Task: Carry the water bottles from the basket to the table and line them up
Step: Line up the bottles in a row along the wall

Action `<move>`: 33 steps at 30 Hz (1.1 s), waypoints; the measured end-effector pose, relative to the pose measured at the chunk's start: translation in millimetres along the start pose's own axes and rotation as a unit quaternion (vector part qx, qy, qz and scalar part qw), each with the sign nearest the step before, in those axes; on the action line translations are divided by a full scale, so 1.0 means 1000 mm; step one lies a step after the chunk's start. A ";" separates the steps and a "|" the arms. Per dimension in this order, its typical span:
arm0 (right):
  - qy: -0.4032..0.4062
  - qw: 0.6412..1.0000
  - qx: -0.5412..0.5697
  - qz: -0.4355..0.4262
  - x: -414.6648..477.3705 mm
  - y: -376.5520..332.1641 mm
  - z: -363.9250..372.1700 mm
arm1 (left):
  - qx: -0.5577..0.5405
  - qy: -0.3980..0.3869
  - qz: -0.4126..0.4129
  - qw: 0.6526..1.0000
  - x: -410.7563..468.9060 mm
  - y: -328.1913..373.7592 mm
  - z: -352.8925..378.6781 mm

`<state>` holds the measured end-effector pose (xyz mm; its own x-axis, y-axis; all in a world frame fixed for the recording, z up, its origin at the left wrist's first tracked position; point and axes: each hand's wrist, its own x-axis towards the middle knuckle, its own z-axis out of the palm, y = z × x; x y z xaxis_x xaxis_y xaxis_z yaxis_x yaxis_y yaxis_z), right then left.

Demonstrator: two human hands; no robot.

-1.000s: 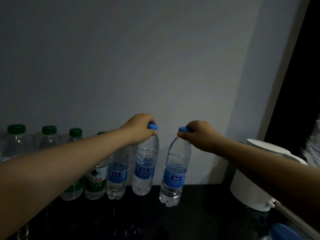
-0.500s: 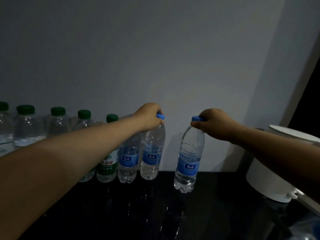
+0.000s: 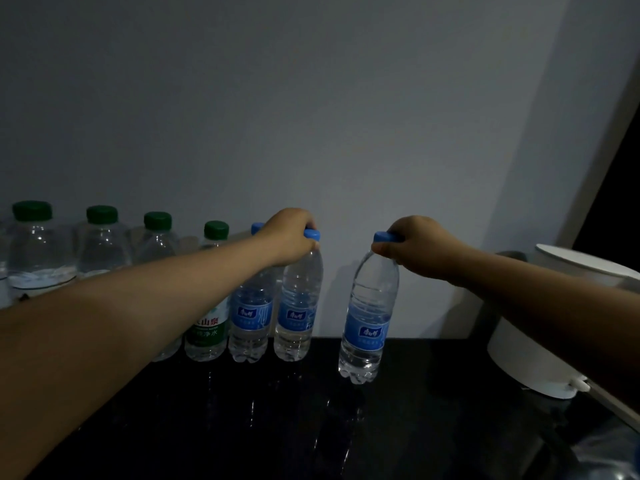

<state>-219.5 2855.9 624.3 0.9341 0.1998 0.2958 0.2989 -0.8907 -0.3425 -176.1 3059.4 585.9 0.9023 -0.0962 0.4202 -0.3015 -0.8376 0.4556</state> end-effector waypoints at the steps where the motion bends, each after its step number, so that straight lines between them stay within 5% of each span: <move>1: -0.003 1.000 -0.001 -0.001 0.001 0.000 0.001 | 0.000 0.001 -0.001 1.000 0.000 0.000 0.001; 33: -0.050 0.998 -0.011 0.027 0.054 -0.019 0.038 | 0.057 -0.015 -0.051 0.997 -0.007 0.013 -0.003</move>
<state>-167.0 2898.8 613.2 0.9639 0.1909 0.1858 0.2449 -0.9095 -0.3360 -187.5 3050.4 591.3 0.9357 -0.0215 0.3520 -0.1722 -0.8990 0.4026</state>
